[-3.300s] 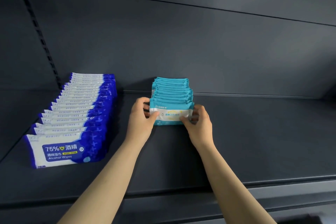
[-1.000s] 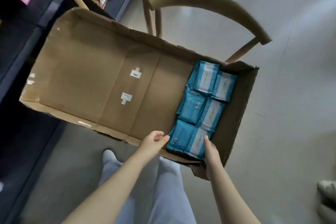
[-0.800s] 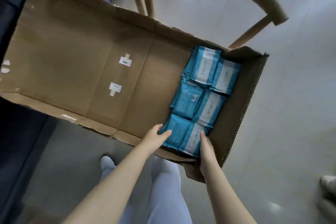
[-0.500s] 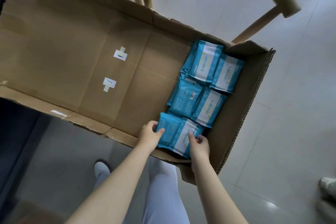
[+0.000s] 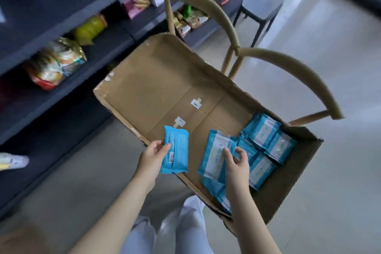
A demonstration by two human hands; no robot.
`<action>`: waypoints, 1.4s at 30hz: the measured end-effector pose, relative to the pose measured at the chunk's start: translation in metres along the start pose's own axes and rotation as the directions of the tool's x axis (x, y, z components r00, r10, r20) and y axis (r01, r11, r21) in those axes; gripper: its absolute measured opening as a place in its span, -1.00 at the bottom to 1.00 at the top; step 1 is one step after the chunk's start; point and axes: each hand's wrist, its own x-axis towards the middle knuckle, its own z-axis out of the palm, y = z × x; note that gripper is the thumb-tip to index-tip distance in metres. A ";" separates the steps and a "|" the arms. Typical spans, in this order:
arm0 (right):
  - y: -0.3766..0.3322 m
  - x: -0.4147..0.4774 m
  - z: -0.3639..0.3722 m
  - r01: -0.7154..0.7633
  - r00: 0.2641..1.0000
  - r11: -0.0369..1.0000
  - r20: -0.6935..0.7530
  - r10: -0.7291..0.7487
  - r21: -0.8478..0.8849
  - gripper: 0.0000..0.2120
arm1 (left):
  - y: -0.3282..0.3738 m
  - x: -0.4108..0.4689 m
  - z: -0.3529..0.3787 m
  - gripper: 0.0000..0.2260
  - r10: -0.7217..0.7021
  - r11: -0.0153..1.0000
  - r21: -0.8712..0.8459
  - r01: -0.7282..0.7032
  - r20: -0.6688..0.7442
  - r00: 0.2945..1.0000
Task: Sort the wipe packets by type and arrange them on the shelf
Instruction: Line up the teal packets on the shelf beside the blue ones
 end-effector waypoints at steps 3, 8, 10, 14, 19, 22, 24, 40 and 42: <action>-0.061 -0.050 0.063 0.072 0.982 0.995 0.169 -0.083 0.068 -0.90 | 0.049 -0.037 -0.082 -0.89 0.034 0.962 -0.267 -0.057 -0.089 0.995; -0.120 -0.159 0.181 0.123 0.834 0.982 0.521 -0.181 0.144 -0.52 | 0.099 -0.108 -0.238 -0.90 0.099 0.760 -0.623 -0.186 -0.172 0.980; -0.130 -0.209 0.227 0.096 0.740 0.978 0.644 -0.194 0.184 -0.32 | 0.110 -0.136 -0.297 -0.87 0.144 0.652 -0.720 -0.237 -0.189 0.971; -0.128 -0.296 0.311 0.061 0.542 0.972 0.810 -0.224 0.228 -0.56 | 0.119 -0.189 -0.396 -0.80 0.251 0.497 -0.793 -0.352 -0.257 0.933; -0.124 -0.388 0.385 0.182 0.426 0.971 0.877 -0.222 0.157 -0.69 | 0.117 -0.236 -0.486 -0.67 0.333 0.343 -0.825 -0.450 -0.342 0.879; -0.127 -0.434 0.420 0.194 0.356 0.969 0.909 -0.218 0.156 -0.73 | 0.118 -0.256 -0.525 -0.65 0.371 0.240 -0.825 -0.512 -0.409 0.834; -0.126 -0.460 0.443 0.186 0.317 0.971 0.926 -0.203 0.149 -0.71 | 0.118 -0.264 -0.548 -0.64 0.377 0.186 -0.828 -0.529 -0.437 0.817; -0.153 -0.504 0.659 0.138 0.155 0.981 0.975 -0.156 0.135 -0.84 | 0.192 -0.206 -0.705 -0.40 0.316 0.242 -0.704 -0.668 -0.594 0.740; -0.160 -0.504 0.689 0.152 0.188 0.982 0.972 -0.138 0.110 -0.89 | 0.211 -0.190 -0.726 -0.50 0.263 0.368 -0.619 -0.694 -0.647 0.716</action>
